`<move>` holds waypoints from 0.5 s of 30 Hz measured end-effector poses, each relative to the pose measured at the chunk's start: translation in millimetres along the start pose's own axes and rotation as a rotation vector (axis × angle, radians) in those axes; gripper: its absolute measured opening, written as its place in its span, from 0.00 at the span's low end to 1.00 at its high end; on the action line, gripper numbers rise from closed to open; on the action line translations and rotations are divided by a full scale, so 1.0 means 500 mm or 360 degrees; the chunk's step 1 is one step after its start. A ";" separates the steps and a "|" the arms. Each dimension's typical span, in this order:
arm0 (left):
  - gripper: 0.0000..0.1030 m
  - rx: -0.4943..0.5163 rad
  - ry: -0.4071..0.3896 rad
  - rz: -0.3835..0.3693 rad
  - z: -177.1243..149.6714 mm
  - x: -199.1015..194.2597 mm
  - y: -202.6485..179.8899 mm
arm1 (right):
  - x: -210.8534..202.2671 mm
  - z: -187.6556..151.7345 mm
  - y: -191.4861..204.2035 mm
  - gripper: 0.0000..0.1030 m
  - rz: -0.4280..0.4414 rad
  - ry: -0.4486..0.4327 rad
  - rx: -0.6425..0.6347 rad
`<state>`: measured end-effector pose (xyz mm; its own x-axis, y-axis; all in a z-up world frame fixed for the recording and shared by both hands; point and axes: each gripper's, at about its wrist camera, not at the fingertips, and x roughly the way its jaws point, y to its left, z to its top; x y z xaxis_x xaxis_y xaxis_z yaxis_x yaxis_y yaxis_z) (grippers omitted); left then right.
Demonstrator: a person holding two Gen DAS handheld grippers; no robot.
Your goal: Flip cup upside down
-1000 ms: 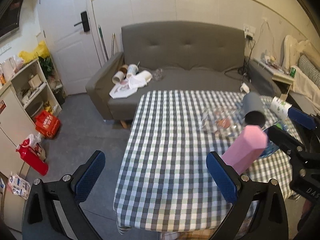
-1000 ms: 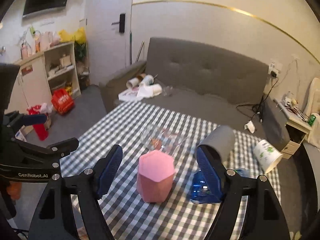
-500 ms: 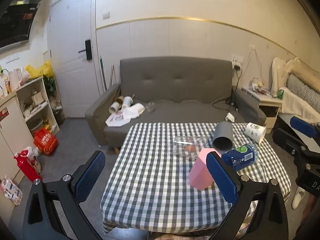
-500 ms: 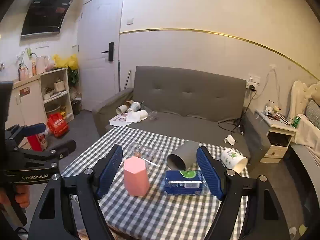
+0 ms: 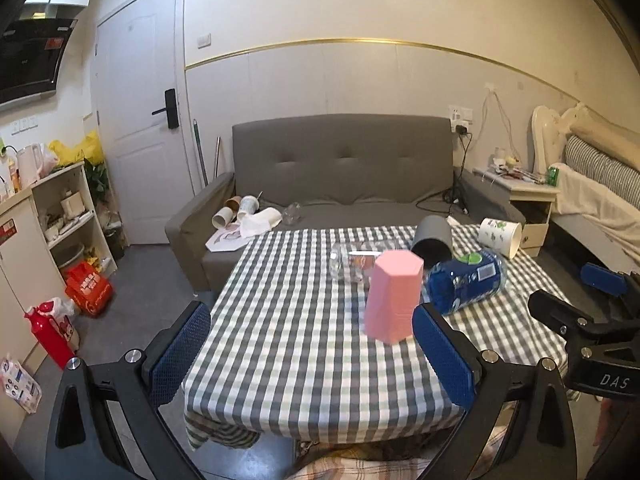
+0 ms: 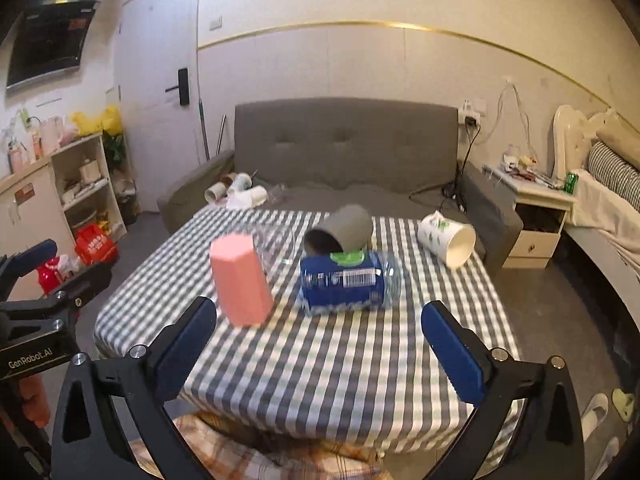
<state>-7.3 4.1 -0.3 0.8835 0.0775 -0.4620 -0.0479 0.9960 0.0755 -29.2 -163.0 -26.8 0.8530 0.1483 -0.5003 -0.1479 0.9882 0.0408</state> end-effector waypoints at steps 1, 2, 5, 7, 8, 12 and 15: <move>1.00 -0.0002 0.0003 0.0010 -0.001 0.000 0.000 | 0.004 -0.004 0.001 1.00 0.0000 0.0011 -0.0006; 1.00 -0.0002 0.0005 0.0016 -0.002 0.000 0.000 | 0.008 -0.006 0.002 1.00 -0.0001 0.0019 -0.0013; 1.00 -0.0023 -0.0002 0.0033 -0.001 -0.002 0.006 | 0.014 -0.008 0.006 1.00 0.0001 0.0023 -0.0021; 1.00 -0.0045 0.0010 0.0033 -0.002 -0.001 0.011 | 0.014 -0.008 0.007 1.00 -0.0001 0.0020 -0.0022; 1.00 -0.0053 0.0020 0.0036 -0.002 0.001 0.013 | 0.015 -0.008 0.008 1.00 0.0000 0.0017 -0.0019; 1.00 -0.0068 0.0046 0.0026 -0.003 0.005 0.014 | 0.016 -0.010 0.012 1.00 0.0003 0.0026 -0.0030; 1.00 -0.0063 0.0063 0.0019 -0.005 0.007 0.012 | 0.016 -0.012 0.015 1.00 0.0003 0.0031 -0.0030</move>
<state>-5.8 10.6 -3.7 0.8638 0.0901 -0.4957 -0.0771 0.9959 0.0467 -26.4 -154.7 -35.6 0.8428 0.1493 -0.5172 -0.1593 0.9869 0.0253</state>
